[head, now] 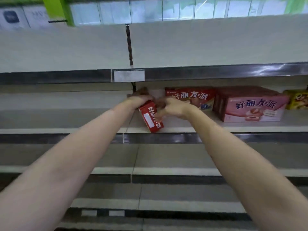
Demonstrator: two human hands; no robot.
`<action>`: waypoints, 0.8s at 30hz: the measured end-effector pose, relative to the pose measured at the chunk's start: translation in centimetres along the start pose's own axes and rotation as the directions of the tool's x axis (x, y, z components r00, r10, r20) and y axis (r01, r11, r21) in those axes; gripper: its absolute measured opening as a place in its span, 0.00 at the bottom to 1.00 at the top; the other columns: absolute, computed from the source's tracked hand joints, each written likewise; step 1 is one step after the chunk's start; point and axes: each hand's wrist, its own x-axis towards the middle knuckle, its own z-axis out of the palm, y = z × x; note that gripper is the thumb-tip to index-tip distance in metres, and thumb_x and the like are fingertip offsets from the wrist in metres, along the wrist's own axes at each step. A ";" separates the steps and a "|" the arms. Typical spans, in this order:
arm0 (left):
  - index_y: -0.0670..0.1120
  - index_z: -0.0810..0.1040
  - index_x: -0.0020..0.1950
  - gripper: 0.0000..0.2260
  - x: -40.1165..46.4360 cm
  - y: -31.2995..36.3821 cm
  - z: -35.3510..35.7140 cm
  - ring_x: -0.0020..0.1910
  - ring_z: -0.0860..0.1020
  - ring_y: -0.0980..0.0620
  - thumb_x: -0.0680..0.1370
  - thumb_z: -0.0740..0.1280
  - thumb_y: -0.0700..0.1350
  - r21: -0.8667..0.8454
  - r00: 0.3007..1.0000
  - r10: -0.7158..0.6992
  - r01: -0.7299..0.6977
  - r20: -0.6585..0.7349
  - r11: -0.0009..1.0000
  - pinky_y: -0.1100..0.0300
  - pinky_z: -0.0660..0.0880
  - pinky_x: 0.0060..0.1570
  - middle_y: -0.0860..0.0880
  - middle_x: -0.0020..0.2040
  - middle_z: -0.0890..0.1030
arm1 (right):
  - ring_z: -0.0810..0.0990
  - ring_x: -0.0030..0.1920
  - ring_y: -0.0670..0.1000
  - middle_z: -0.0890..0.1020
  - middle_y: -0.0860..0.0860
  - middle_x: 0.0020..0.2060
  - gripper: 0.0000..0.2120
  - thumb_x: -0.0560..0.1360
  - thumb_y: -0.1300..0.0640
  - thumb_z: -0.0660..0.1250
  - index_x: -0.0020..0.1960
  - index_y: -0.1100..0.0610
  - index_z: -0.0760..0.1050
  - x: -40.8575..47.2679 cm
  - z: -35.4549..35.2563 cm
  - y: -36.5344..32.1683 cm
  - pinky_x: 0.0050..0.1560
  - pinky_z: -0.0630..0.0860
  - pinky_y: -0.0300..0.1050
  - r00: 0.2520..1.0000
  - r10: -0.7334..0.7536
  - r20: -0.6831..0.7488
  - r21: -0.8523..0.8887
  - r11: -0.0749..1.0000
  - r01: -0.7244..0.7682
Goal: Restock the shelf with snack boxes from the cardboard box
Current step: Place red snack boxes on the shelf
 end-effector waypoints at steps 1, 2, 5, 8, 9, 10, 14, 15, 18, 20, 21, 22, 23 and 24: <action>0.48 0.80 0.46 0.11 -0.7 0.0 -0.7 0.40 0.83 0.50 0.70 0.76 0.51 -0.077 0.999 -0.046 0.047 0.016 0.996 0.58 0.80 0.47 0.45 0.45 0.85 | 0.85 0.52 0.57 0.83 0.59 0.55 0.23 0.70 0.69 0.73 0.64 0.65 0.76 0.1 0.4 -0.3 0.48 0.83 0.47 1.000 -0.003 0.008 -0.006 1.000 0.003; 0.44 0.80 0.48 0.12 -0.8 -0.4 -1.2 0.36 0.82 0.50 0.70 0.77 0.47 -0.131 0.994 -0.098 0.104 0.051 0.986 0.59 0.81 0.44 0.44 0.43 0.85 | 0.84 0.52 0.56 0.82 0.57 0.58 0.24 0.70 0.71 0.72 0.66 0.64 0.76 0.3 0.9 -0.5 0.43 0.83 0.41 1.000 0.001 0.009 0.015 1.000 -0.001; 0.38 0.79 0.51 0.17 -1.3 -1.3 -2.9 0.38 0.82 0.44 0.67 0.78 0.41 -0.183 0.979 -0.198 0.205 0.053 0.962 0.51 0.81 0.45 0.38 0.47 0.84 | 0.83 0.47 0.53 0.81 0.60 0.58 0.22 0.71 0.77 0.67 0.63 0.67 0.77 1.6 2.5 -0.4 0.35 0.78 0.34 0.995 -0.022 -0.096 0.028 0.999 0.025; 0.37 0.78 0.49 0.09 -1.9 -1.9 -4.4 0.31 0.82 0.48 0.72 0.74 0.36 -0.173 0.975 -0.220 0.223 0.034 0.959 0.56 0.81 0.35 0.42 0.38 0.83 | 0.79 0.46 0.50 0.82 0.59 0.54 0.17 0.73 0.74 0.66 0.61 0.68 0.79 2.7 3.5 0.0 0.36 0.74 0.29 0.982 -0.063 -0.179 -0.105 0.994 0.044; 0.37 0.78 0.50 0.09 -1.7 -2.0 -4.9 0.31 0.82 0.49 0.72 0.74 0.36 -0.137 0.975 -0.218 0.222 0.046 0.965 0.57 0.81 0.35 0.42 0.38 0.84 | 0.78 0.48 0.48 0.82 0.56 0.53 0.16 0.73 0.72 0.67 0.60 0.67 0.79 2.8 3.6 0.1 0.38 0.73 0.29 0.984 -0.064 -0.167 -0.154 0.987 0.038; 0.39 0.79 0.52 0.10 -1.8 -2.0 -5.4 0.34 0.83 0.48 0.72 0.74 0.37 -0.111 0.976 -0.213 0.217 0.050 0.970 0.56 0.82 0.39 0.42 0.41 0.84 | 0.77 0.48 0.47 0.81 0.52 0.52 0.14 0.73 0.71 0.68 0.57 0.66 0.80 2.8 3.6 0.2 0.41 0.73 0.30 0.986 -0.059 -0.154 -0.179 0.983 0.031; 0.48 0.77 0.62 0.20 -2.4 -0.6 -7.5 0.47 0.84 0.47 0.72 0.76 0.43 0.150 0.978 -0.175 0.157 0.115 0.976 0.51 0.81 0.52 0.45 0.51 0.84 | 0.79 0.49 0.49 0.81 0.51 0.49 0.11 0.70 0.66 0.73 0.50 0.55 0.81 3.7 3.7 1.0 0.55 0.76 0.44 0.977 -0.029 -0.209 -0.182 0.983 -0.010; 0.52 0.75 0.66 0.22 -2.5 -0.4 -8.0 0.48 0.84 0.48 0.73 0.75 0.44 0.240 0.972 -0.162 0.119 0.168 0.963 0.52 0.81 0.52 0.46 0.52 0.84 | 0.79 0.53 0.51 0.81 0.51 0.53 0.15 0.70 0.61 0.75 0.56 0.54 0.79 4.0 3.7 1.2 0.58 0.77 0.48 0.967 0.003 -0.256 -0.198 0.979 -0.055; 0.56 0.69 0.73 0.26 -2.6 -0.4 -9.4 0.53 0.83 0.50 0.76 0.72 0.49 0.410 0.959 -0.135 0.021 0.251 0.912 0.54 0.79 0.55 0.48 0.60 0.82 | 0.75 0.63 0.58 0.74 0.54 0.65 0.33 0.68 0.50 0.79 0.69 0.51 0.70 4.2 3.8 1.2 0.65 0.74 0.51 0.882 0.010 -0.470 -0.244 0.960 -0.141; 0.59 0.64 0.76 0.27 -2.6 -0.4 -9.9 0.56 0.81 0.49 0.79 0.68 0.51 0.523 0.957 -0.129 -0.028 0.261 0.852 0.53 0.77 0.60 0.48 0.65 0.79 | 0.70 0.68 0.61 0.68 0.58 0.69 0.37 0.69 0.48 0.79 0.73 0.51 0.66 3.8 3.7 0.6 0.69 0.70 0.52 0.863 0.023 -0.505 -0.258 0.950 -0.177; 0.60 0.63 0.77 0.26 -2.5 -0.5 -10.1 0.57 0.80 0.48 0.80 0.67 0.51 0.568 0.956 -0.134 -0.040 0.260 0.822 0.51 0.76 0.61 0.48 0.66 0.78 | 0.68 0.68 0.63 0.66 0.58 0.70 0.38 0.69 0.48 0.78 0.73 0.50 0.66 3.7 3.7 0.4 0.70 0.69 0.53 0.868 0.030 -0.495 -0.277 0.942 -0.190; 0.61 0.62 0.77 0.25 -2.4 -0.7 -10.2 0.58 0.80 0.48 0.81 0.65 0.50 0.609 0.958 -0.130 -0.055 0.255 0.791 0.50 0.76 0.62 0.48 0.66 0.78 | 0.67 0.69 0.63 0.64 0.58 0.71 0.38 0.69 0.47 0.78 0.73 0.49 0.66 3.6 3.5 0.2 0.71 0.68 0.54 0.872 0.032 -0.488 -0.303 0.931 -0.204; 0.62 0.61 0.77 0.25 -2.3 -0.9 -10.3 0.59 0.79 0.48 0.82 0.64 0.49 0.652 0.961 -0.129 -0.065 0.245 0.756 0.50 0.76 0.62 0.47 0.67 0.77 | 0.66 0.69 0.63 0.63 0.58 0.71 0.38 0.69 0.47 0.78 0.74 0.48 0.65 3.7 3.5 0.1 0.72 0.66 0.54 0.872 0.046 -0.487 -0.308 0.925 -0.221; 0.62 0.61 0.77 0.25 -2.0 -1.3 -10.5 0.59 0.79 0.48 0.82 0.63 0.47 0.688 0.965 -0.123 -0.073 0.231 0.722 0.50 0.77 0.61 0.48 0.68 0.76 | 0.64 0.71 0.63 0.62 0.58 0.72 0.38 0.69 0.48 0.78 0.74 0.47 0.65 3.9 3.5 0.0 0.73 0.65 0.55 0.870 0.060 -0.489 -0.307 0.922 -0.236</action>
